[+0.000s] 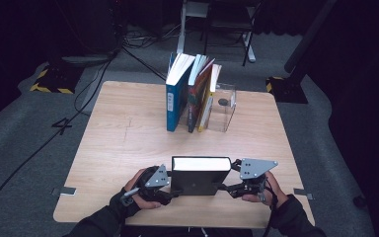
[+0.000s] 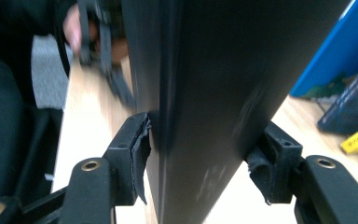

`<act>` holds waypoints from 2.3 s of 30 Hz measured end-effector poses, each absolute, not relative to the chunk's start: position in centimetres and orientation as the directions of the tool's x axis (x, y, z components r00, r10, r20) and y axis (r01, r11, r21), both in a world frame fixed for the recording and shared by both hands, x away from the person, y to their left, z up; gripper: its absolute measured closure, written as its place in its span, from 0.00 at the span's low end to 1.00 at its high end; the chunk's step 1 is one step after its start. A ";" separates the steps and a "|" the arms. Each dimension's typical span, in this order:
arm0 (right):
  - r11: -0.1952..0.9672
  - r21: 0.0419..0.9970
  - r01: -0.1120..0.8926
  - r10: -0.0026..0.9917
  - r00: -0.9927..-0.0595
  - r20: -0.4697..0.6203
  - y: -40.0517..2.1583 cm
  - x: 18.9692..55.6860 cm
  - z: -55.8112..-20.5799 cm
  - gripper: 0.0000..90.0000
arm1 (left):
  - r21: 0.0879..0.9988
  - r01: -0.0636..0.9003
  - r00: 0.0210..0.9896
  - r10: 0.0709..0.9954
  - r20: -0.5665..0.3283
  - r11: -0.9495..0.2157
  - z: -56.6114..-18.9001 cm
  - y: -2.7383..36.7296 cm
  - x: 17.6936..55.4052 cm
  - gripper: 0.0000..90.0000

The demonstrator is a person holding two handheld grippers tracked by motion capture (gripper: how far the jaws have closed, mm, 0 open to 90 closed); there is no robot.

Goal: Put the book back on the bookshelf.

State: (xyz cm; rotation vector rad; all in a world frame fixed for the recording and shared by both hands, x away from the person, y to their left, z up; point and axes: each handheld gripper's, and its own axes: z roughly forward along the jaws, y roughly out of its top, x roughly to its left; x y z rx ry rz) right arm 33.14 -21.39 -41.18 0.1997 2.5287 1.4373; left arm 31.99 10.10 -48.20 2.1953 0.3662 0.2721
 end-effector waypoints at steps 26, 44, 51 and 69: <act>0.514 0.856 0.061 0.312 -0.943 -0.120 -21.3 32.8 -38.0 0.55 | 0.818 0.194 0.886 0.455 0.090 -0.541 -49.0 7.4 34.3 0.29; 0.587 0.788 0.184 0.293 -0.956 0.005 -18.5 34.6 -35.7 0.47 | 0.753 0.309 0.867 0.498 0.027 -0.580 -49.2 10.0 33.1 0.28; 0.620 0.765 0.175 0.290 -0.957 -0.016 -17.8 34.8 -35.6 0.47 | 0.711 0.328 0.875 0.483 0.019 -0.622 -49.5 11.4 32.0 0.26; 0.610 0.781 0.131 0.291 -0.955 -0.066 -18.0 34.6 -35.6 0.56 | 0.692 0.375 0.862 0.506 -0.015 -0.617 -50.5 12.5 33.2 0.17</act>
